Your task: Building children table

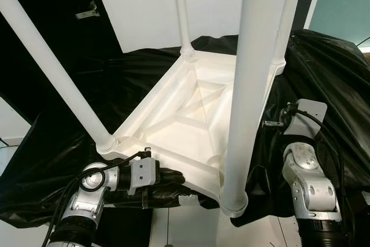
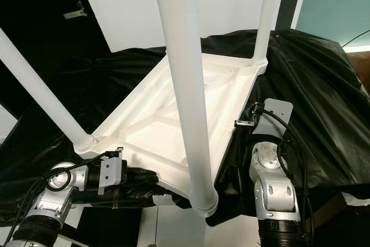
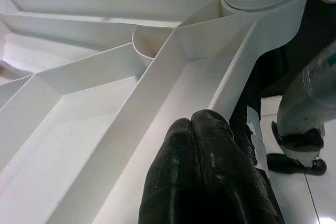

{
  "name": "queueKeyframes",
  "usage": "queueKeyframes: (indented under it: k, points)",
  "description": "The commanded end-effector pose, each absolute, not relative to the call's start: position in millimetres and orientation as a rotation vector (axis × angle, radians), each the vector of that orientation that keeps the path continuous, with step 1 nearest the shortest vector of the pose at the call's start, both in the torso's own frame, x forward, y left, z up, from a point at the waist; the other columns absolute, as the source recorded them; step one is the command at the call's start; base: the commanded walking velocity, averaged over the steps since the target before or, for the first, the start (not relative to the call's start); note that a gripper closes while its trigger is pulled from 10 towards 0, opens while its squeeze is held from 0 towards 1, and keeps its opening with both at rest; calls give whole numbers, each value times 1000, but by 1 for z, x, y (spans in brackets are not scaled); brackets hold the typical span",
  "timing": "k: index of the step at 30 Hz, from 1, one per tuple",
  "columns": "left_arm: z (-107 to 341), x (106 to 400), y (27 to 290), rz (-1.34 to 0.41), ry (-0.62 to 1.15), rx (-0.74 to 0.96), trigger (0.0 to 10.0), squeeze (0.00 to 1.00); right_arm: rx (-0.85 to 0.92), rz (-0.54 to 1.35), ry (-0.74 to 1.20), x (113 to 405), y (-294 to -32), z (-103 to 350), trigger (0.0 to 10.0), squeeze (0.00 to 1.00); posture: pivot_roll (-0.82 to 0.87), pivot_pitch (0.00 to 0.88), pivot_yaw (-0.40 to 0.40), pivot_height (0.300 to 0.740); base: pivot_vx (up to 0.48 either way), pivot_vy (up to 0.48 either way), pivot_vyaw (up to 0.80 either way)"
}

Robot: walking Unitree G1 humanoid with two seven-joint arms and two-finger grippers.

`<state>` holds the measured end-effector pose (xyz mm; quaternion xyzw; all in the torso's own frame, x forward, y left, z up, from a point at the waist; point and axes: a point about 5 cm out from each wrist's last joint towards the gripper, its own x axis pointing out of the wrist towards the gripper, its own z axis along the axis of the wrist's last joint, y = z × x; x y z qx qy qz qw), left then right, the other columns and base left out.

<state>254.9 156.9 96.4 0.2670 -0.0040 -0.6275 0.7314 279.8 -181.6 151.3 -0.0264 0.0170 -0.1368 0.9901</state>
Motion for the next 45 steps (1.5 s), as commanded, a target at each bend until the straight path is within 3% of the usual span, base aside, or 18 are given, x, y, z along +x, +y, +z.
queueKeyframes:
  k: [1, 2, 8, 9, 10, 11, 19, 20, 27, 29, 30, 33, 34, 35, 36, 37, 38, 45]
  points:
    - [102, 274, 164, -918, -113, 537, 10000, 0, -48, -267, 51, 280, -179, 147, 10000, 0, 32, 0, 82, 740, 0, 0, 0]
    - [102, 271, 166, -931, -118, 510, 10000, 1000, -49, -266, 52, 280, -179, 147, 10000, 0, 32, 0, 80, 740, 0, 0, 0]
    - [105, 263, 172, -938, -155, 360, 10000, 1000, -53, -265, 56, 279, -179, 146, 10000, 0, 32, 0, 80, 740, 0, 0, 0]
    - [110, 261, 175, -919, -200, 305, 10000, 494, -54, -265, 56, 279, -179, 146, 10000, 0, 31, 0, 82, 740, 0, 0, 0]
    - [110, 261, 175, -919, -200, 305, 10000, 494, -54, -265, 56, 279, -179, 146, 10000, 0, 31, 0, 82, 740, 0, 0, 0]
    - [116, 259, 179, -904, -246, 240, 10000, 0, -54, -266, 57, 279, -179, 146, 10000, 0, 31, 0, 82, 740, 0, 0, 0]
    - [124, 249, 201, -791, -286, 57, 10000, 0, -53, -267, 61, 278, -179, 144, 10000, 0, 36, 0, 86, 740, 0, 0, 0]
    - [122, 242, 222, -669, -270, 5, 10000, 0, -53, -267, 65, 279, -179, 143, 10000, 0, 45, 0, 84, 740, 0, 0, 0]
    - [118, 233, 246, -489, -286, 0, 10000, 0, -52, -253, 68, 281, -176, 143, 10000, 0, 63, 0, 76, 740, 0, 0, 0]
    - [117, 229, 249, -465, -285, -5, 10000, 47, -52, -250, 67, 282, -175, 143, 10000, 0, 69, 0, 75, 740, 0, 0, 0]
    - [116, 226, 251, -443, -280, -12, 10000, 212, -51, -249, 66, 282, -175, 143, 10000, 0, 70, 0, 74, 740, 0, 0, 0]
    - [115, 223, 253, -418, -273, -20, 10000, 212, -51, -248, 66, 282, -175, 143, 10000, 0, 74, 0, 74, 740, 0, 0, 0]
    - [114, 220, 255, -397, -271, -15, 10000, 345, -51, -248, 66, 282, -175, 143, 10000, 0, 77, 0, 73, 740, 0, 0, 0]
    - [114, 217, 257, -380, -268, -14, 10000, 639, -51, -248, 68, 282, -175, 143, 10000, 0, 83, 0, 71, 740, 0, 0, 0]
    - [114, 217, 257, -380, -268, -14, 10000, 639, -51, -248, 68, 282, -175, 143, 10000, 0, 83, 0, 71, 740, 0, 0, 0]
    - [113, 214, 260, -364, -264, -5, 10000, 949, -51, -246, 69, 282, -175, 142, 10000, 0, 86, 0, 70, 740, 0, 0, 0]
    - [113, 211, 263, -350, -258, 4, 10000, 988, -50, -243, 70, 282, -174, 142, 10000, 0, 91, 0, 68, 740, 0, 0, 0]
    - [114, 205, 272, -281, -245, 27, 10000, 1000, -49, -233, 69, 285, -172, 142, 10000, 0, 106, 0, 63, 740, 0, 0, 0]
